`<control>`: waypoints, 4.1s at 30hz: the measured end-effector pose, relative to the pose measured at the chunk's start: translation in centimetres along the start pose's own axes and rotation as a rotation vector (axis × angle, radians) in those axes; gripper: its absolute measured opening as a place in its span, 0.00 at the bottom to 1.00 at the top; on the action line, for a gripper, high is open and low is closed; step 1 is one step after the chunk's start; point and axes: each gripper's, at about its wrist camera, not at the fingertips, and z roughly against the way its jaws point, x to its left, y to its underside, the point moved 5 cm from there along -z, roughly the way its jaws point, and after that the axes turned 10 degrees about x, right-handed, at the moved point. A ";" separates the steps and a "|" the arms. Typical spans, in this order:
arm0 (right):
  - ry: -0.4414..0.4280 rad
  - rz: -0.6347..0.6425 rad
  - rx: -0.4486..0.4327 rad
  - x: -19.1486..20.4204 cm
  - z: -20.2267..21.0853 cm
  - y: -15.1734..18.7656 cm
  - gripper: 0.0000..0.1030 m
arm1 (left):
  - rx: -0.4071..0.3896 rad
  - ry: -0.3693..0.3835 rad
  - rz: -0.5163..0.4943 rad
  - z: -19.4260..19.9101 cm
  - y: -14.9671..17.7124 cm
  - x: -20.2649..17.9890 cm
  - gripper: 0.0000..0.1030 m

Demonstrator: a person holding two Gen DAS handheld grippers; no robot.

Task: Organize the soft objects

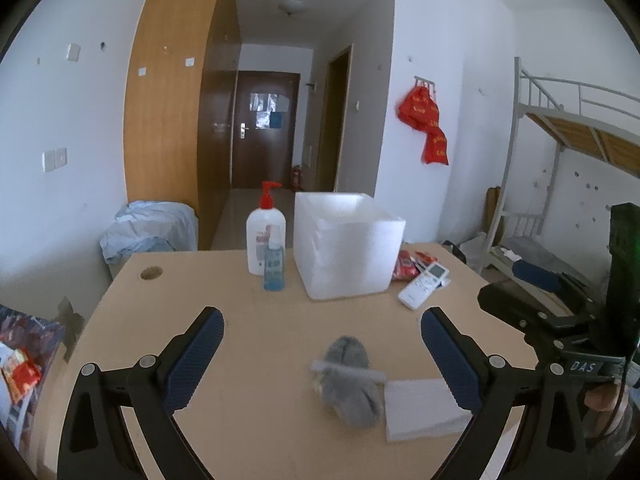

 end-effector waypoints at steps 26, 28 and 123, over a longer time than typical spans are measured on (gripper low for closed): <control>0.002 -0.027 0.066 -0.4 -1.3 9.0 1.00 | 0.001 0.011 -0.043 -5.6 8.4 -1.6 0.96; -0.015 -0.031 0.076 -0.4 -1.8 9.5 1.00 | 0.004 0.019 -0.037 -6.4 8.9 -1.4 0.96; -0.031 0.046 0.419 -0.9 -8.2 14.5 0.35 | 0.224 0.233 -0.017 -12.3 9.6 -1.1 0.55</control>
